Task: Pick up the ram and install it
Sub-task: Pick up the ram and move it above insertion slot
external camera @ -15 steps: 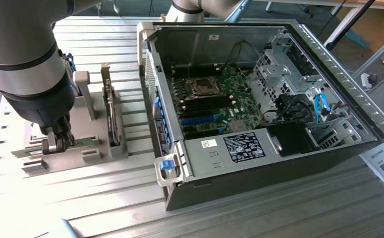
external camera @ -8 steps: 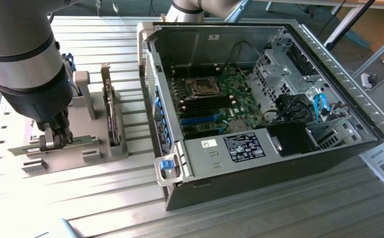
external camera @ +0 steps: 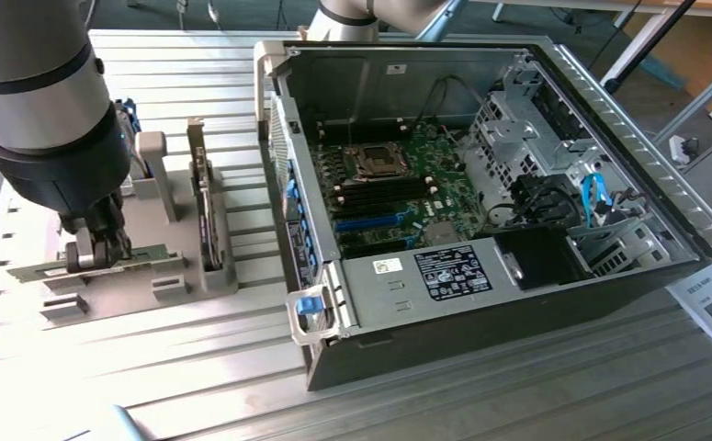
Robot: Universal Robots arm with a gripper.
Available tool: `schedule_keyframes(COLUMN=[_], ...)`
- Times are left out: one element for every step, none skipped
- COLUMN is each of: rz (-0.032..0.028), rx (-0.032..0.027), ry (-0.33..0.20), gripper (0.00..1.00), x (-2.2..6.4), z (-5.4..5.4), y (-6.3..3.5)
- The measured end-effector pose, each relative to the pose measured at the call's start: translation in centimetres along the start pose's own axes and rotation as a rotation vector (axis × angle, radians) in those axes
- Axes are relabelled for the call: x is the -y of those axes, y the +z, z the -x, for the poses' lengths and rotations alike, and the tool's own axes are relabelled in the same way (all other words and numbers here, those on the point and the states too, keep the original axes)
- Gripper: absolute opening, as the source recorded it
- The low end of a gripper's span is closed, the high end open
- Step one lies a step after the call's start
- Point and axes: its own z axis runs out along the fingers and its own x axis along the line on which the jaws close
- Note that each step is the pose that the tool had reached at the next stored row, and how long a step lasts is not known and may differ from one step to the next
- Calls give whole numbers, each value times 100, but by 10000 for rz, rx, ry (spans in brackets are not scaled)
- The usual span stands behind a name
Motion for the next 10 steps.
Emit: schedule_keyframes(rz=[0, 0, 0, 0, 0, -1, -1, -1, 0, 0], rx=[1, 0, 0, -1, 0, 0, 1, 1, 0, 0], ry=[0, 0, 0, 0, 0, 0, 0, -1, -1, -1], gripper=[12, 12, 12, 12, 12, 12, 12, 12, 12, 12], x=[0, -1, -1, -1, -2, -2, -3, -3, -4, -4], z=[0, 1, 1, 1, 2, 2, 3, 3, 4, 4], y=[-11, -25, -40, -58, -73, -99, -117, -152, -171, -194])
